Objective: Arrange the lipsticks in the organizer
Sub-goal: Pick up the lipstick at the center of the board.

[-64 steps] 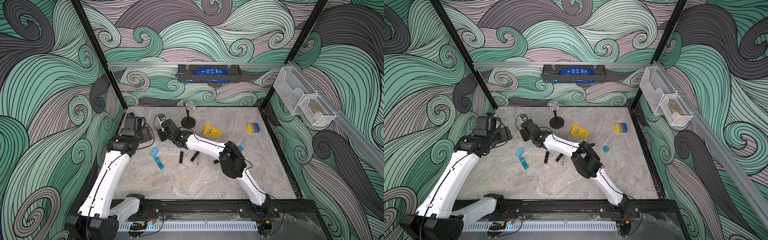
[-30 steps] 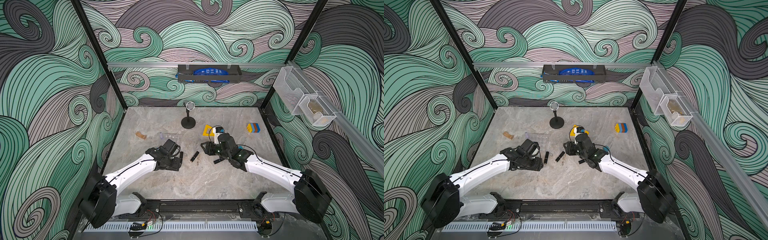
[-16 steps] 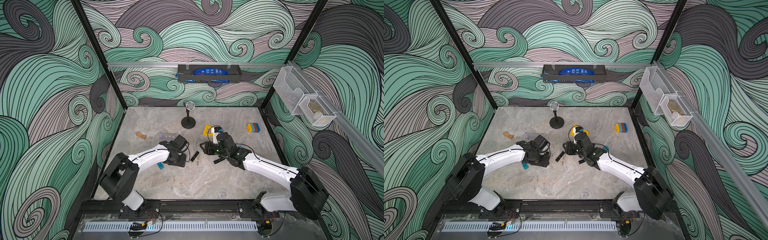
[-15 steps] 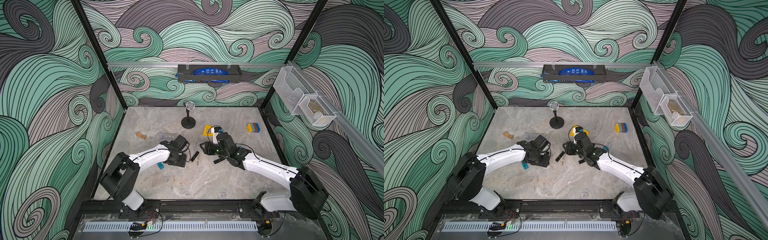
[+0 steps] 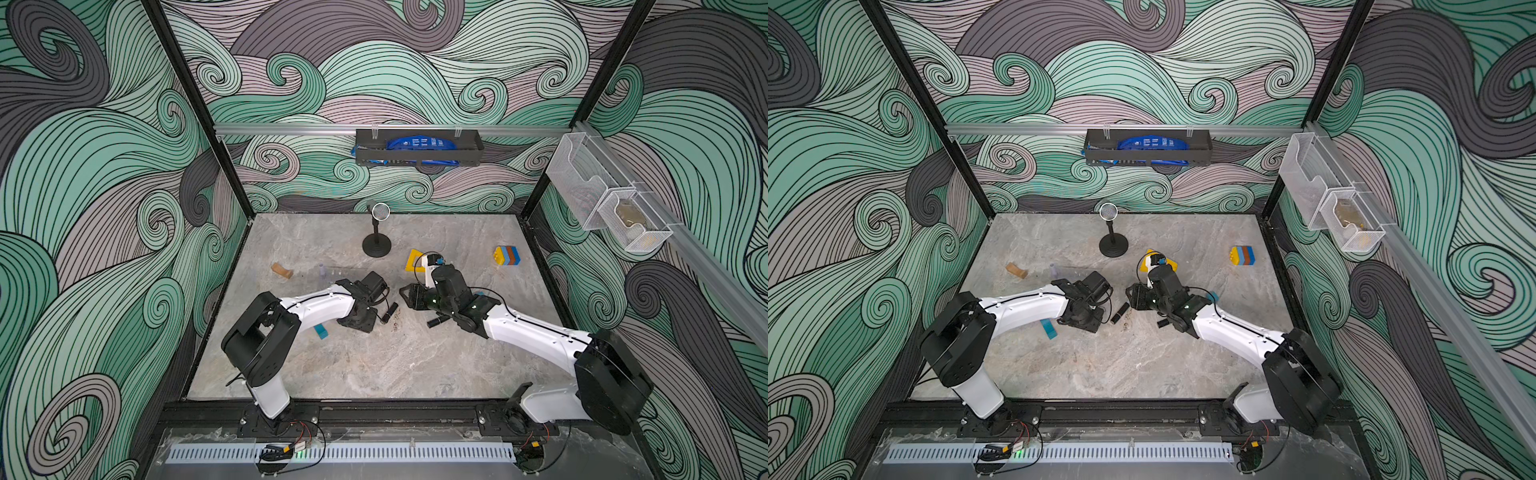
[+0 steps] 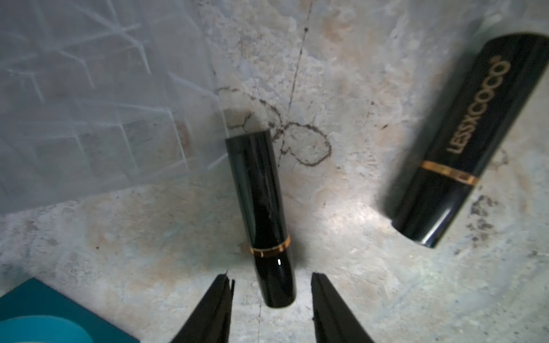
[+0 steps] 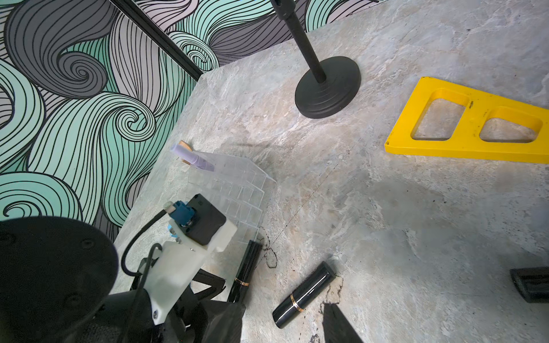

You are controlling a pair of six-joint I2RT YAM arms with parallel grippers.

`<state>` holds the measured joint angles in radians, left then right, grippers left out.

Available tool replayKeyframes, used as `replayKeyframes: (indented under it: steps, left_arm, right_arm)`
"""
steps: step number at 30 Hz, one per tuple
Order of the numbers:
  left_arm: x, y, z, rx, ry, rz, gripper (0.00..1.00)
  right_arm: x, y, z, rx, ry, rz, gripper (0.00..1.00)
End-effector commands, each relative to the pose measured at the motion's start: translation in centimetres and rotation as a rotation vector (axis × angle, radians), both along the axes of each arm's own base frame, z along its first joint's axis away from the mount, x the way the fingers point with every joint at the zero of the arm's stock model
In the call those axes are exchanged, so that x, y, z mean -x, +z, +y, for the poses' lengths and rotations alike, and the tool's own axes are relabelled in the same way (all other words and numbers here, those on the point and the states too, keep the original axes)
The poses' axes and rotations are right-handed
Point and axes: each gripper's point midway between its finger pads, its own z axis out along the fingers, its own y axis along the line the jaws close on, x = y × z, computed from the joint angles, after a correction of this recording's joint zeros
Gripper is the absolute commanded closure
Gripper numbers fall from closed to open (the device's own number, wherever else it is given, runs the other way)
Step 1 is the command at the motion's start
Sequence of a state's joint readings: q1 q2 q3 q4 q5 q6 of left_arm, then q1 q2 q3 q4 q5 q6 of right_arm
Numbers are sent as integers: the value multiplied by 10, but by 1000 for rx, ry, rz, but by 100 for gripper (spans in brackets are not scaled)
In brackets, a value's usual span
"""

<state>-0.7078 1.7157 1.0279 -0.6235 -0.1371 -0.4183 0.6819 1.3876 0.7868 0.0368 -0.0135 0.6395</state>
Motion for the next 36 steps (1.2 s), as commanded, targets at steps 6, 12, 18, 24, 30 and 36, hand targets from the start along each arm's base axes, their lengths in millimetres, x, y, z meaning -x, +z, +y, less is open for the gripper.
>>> replayKeyframes:
  steps: [6, 12, 18, 24, 30, 36]
  left_arm:
    - [-7, -9, -3, -51, -13, 6, 58]
    - [-7, -13, -2, -73, -8, 20, 71]
    - [13, 15, 5, -80, -17, 12, 91]
    - [24, 61, 8, 72, -70, -95, 92]
    - [13, 132, -31, 589, -212, -299, 87]
    - [28, 191, -57, 910, -382, -461, 88]
  right_arm:
    - [1, -6, 2, -16, 9, 15, 51]
    - [3, -6, 1, -16, 10, 13, 51]
    - [3, 0, -9, -12, -16, -5, 51]
    - [8, 13, -5, -34, 27, -18, 54]
    - [41, 72, 25, -250, 349, -35, 51]
    - [54, 110, 8, -457, 523, 58, 30]
